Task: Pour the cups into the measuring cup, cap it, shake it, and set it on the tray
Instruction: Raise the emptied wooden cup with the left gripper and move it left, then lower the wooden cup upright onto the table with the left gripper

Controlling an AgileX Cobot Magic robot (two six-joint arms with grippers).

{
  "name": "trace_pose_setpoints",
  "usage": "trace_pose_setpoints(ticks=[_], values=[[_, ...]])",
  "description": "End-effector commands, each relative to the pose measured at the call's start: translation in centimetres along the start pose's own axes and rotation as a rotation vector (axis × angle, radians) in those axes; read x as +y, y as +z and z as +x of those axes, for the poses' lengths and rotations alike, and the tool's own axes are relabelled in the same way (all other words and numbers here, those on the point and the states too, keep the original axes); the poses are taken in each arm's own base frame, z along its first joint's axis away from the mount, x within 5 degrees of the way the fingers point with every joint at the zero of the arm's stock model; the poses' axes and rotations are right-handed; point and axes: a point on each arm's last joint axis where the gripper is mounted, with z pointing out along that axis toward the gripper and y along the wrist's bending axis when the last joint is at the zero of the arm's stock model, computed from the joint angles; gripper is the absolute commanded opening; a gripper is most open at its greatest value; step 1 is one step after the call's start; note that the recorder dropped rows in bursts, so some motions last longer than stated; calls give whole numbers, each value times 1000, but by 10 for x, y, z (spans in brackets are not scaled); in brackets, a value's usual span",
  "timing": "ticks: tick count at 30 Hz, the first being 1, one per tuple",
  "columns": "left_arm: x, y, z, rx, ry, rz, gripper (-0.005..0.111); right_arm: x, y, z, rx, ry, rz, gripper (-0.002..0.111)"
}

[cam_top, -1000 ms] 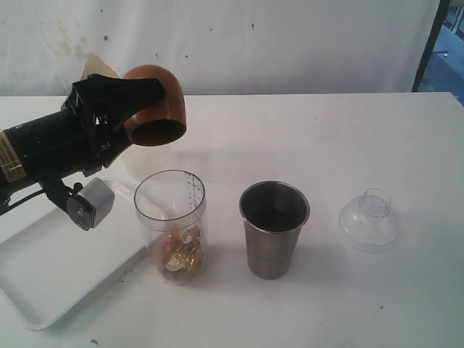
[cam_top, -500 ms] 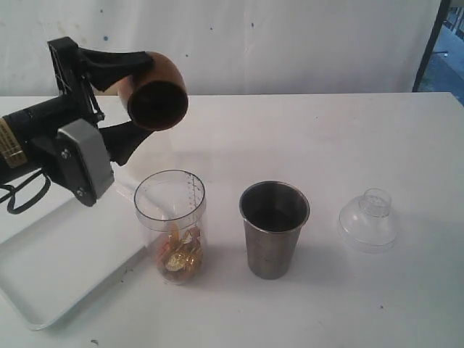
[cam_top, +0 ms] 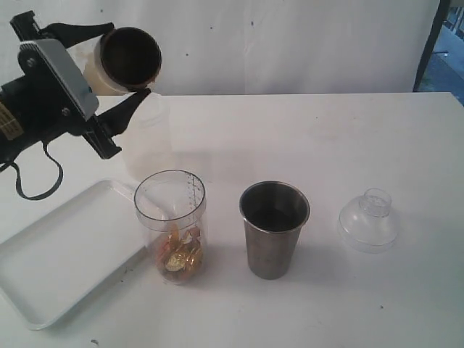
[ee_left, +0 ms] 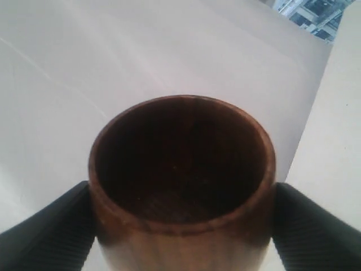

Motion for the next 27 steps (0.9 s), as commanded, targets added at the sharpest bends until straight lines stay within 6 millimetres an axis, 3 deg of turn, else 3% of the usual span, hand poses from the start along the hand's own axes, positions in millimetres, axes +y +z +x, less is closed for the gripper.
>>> trace_pose_setpoints(ticks=[1, 5, 11, 15, 19, 22, 27], values=[[12, 2, 3, 31, -126, -59, 0, 0, 0, 0, -7, 1, -1, 0], [34, -1, 18, 62, -358, -193, 0, 0, 0, 0, -7, 1, -1, 0], [83, -33, 81, 294, -798, -551, 0, 0, 0, 0, -7, 1, -1, 0], [94, -54, 128, 436, -975, -635, 0, 0, 0, 0, -7, 1, -1, 0], [78, -62, 180, 561, -1068, -620, 0, 0, 0, 0, -7, 1, -1, 0], [54, -56, 213, 634, -1106, -565, 0, 0, 0, 0, -7, 1, -1, 0], [12, -39, 247, 662, -1087, -406, 0, 0, 0, 0, -7, 1, -1, 0]])
